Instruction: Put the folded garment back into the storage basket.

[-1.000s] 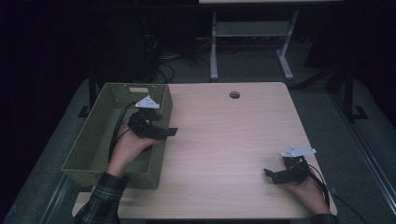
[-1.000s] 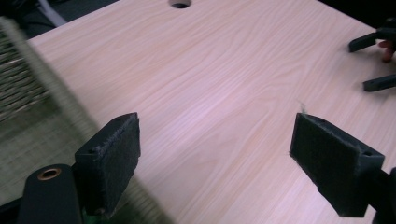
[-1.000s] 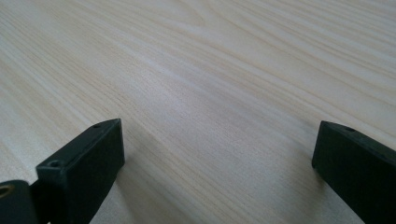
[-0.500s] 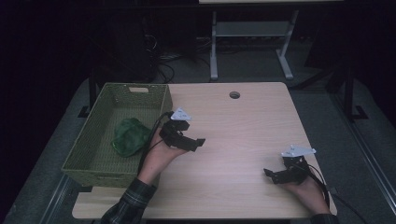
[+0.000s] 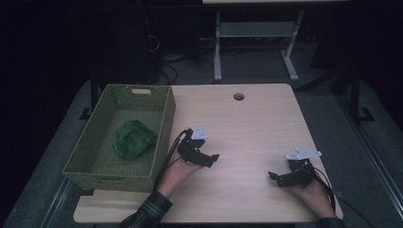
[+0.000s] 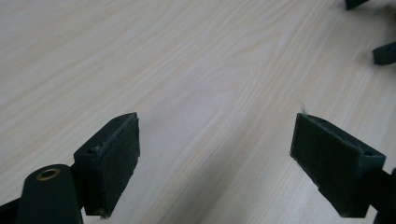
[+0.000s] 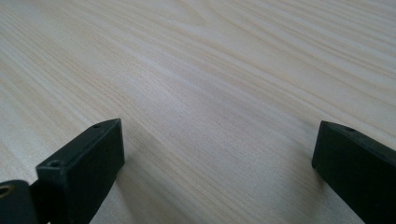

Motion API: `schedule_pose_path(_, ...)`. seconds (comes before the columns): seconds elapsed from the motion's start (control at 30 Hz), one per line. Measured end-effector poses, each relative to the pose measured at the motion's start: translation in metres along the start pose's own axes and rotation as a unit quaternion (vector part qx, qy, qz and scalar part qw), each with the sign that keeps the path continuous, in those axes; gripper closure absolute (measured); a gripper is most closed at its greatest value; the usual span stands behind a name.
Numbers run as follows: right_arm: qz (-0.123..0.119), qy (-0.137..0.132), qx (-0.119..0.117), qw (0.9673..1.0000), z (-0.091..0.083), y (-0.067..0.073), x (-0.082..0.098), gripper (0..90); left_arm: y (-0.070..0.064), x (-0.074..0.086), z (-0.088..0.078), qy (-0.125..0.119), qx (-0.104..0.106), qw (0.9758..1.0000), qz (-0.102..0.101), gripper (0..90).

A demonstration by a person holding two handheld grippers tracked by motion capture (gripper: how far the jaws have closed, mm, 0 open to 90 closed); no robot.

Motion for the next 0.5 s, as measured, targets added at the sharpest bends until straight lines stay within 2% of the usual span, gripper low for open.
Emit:
schedule_pose_path(0.4, 0.000, 0.000, 0.000, 1.0000, 0.000, 0.000, 0.000, 1.9, 0.007, 0.031, 0.030, 0.028, -0.018, 0.9994, 0.007, 14.6)
schedule_pose_path(0.5, 0.000, 0.000, 0.000, 1.0000, 0.000, 0.000, 0.000, 1.9, 0.008, 0.033, 0.032, 0.018, -0.024, 0.9995, 0.007, 13.6)
Point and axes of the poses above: each handheld gripper's, and its own axes: z roughly forward along the jaws, x roughly out of its underside, y roughly to its left, the point moved 9 cm from there along z, roughly forward along the jaws, and after that the axes turned 6 degrees about -z, right-handed, at the moved point
